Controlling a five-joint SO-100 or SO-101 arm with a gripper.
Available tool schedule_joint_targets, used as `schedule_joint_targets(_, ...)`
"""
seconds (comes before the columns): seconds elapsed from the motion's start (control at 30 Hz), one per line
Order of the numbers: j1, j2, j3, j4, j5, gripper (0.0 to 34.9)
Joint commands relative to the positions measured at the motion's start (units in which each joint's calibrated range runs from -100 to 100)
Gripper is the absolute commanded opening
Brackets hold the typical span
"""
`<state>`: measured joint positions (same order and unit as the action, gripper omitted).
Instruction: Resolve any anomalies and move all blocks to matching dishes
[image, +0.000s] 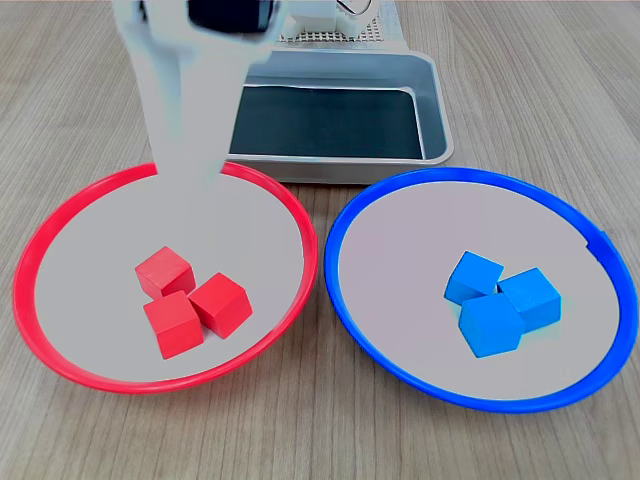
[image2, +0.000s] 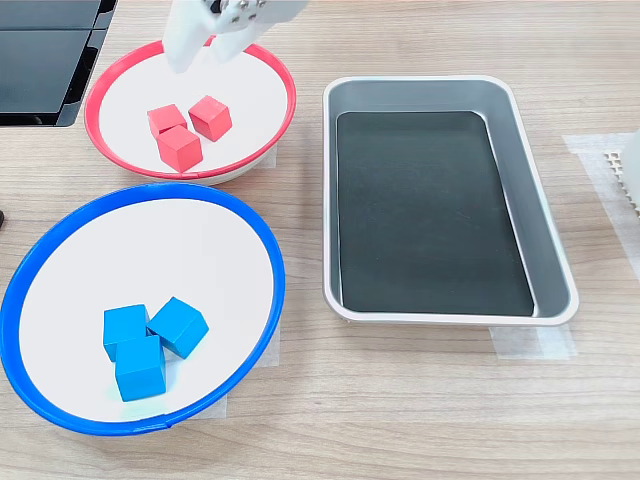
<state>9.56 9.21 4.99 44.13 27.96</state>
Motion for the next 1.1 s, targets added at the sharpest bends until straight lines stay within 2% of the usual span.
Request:
schedule_joint_targets(0.0,-3.0,-23.7,26.5,-18.9,-11.1,0.0)
schedule_joint_targets(0.17,-5.3,-45.2,52.8,-29.7,-20.5,0.0)
schedule_joint_targets(0.27,-6.5,-58.5,66.7,-32.6,-24.4,0.0)
schedule_joint_targets(0.37,-8.0,-74.8,79.9,-32.5,-30.0,0.0)
schedule_joint_targets(0.43,-8.1,-86.2,87.2,-27.5,-30.8,0.0)
schedule_joint_targets(0.47,-8.2,-92.0,90.1,-21.8,-30.1,0.0)
schedule_joint_targets(0.6,-7.0,-99.7,95.0,-15.4,-29.2,0.0)
schedule_joint_targets(0.63,-6.9,-101.5,95.0,-11.2,-29.3,0.0)
schedule_joint_targets(0.77,-7.7,-107.4,95.0,-2.0,-29.2,0.0)
schedule_joint_targets(0.93,-8.7,-108.3,95.0,3.0,-29.4,0.0)
schedule_joint_targets(1.07,-8.6,-108.3,95.0,3.2,-29.8,0.0)
